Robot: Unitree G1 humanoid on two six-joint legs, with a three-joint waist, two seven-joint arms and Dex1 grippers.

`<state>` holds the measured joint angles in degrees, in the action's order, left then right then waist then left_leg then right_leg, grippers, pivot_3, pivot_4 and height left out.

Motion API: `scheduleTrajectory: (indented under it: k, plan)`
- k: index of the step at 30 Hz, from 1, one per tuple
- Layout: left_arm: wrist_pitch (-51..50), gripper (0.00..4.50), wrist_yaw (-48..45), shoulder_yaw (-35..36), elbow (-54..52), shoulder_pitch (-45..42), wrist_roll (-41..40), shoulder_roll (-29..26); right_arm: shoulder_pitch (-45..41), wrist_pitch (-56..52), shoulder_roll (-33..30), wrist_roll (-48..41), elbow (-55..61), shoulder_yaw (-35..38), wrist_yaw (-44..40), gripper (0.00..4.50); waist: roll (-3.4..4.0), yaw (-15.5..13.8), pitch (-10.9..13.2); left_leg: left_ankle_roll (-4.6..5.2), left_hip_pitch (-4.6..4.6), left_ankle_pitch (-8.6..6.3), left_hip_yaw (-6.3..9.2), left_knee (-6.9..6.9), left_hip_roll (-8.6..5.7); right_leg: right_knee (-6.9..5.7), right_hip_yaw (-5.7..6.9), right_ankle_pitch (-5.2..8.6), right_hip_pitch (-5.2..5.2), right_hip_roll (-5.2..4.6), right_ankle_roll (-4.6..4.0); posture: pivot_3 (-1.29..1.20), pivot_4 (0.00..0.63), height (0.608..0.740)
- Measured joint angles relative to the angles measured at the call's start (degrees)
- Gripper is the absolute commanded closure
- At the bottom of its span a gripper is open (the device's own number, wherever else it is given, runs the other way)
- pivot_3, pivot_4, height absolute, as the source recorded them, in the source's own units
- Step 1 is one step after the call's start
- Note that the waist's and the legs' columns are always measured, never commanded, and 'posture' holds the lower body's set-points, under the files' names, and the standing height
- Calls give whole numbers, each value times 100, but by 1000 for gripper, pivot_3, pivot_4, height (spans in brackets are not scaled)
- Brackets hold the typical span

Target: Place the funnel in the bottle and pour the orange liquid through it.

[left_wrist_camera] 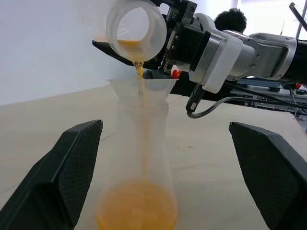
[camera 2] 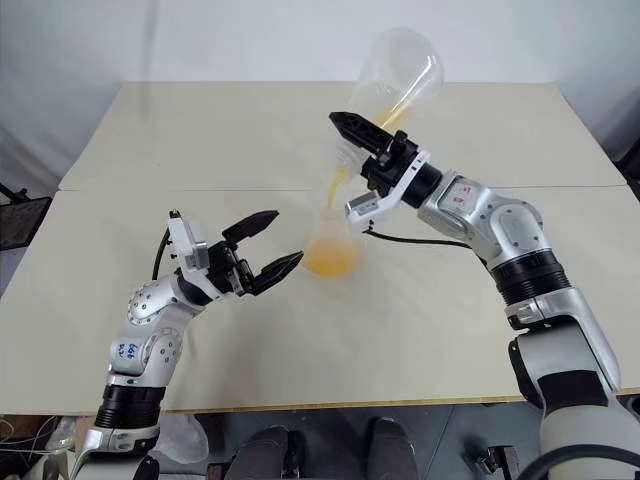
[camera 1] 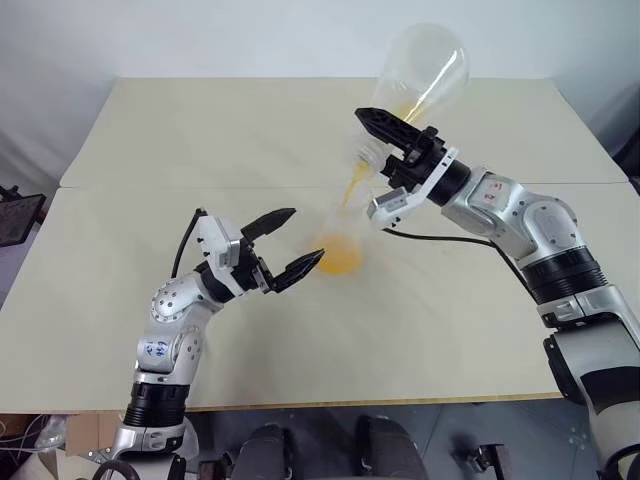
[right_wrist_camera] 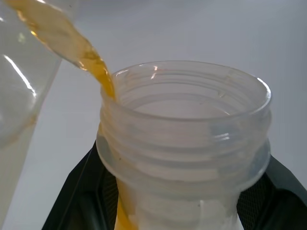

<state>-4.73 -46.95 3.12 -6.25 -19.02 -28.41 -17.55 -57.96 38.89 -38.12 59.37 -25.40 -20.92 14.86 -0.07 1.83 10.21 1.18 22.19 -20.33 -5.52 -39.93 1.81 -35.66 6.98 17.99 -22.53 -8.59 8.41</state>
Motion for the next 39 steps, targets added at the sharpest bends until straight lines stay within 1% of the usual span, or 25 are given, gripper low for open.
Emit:
scheduleTrajectory:
  k: [4,18,28,39]
  plan:
    - [45,0,0,0,21,-70,9,23,0,0,-14,61,-62,-136,108,1917,0,-1,0,0,0,0,0,0,0,0,0,0,0,0,0,0,150,740]
    - [170,0,-6,2,157,-131,55,79,-125,-21,-39,301,-189,-150,455,1917,0,0,0,0,1,0,0,0,0,0,0,0,0,0,0,0,150,740]
    - [191,0,-12,2,249,-202,61,79,-154,-12,-57,463,-188,-315,547,1917,0,0,0,0,1,0,-1,1,0,0,0,0,0,0,0,0,150,740]
    - [218,0,-8,2,248,-202,63,98,-246,-24,-57,461,-186,-320,554,1917,0,0,0,0,1,0,0,1,0,0,0,0,0,0,0,0,150,740]
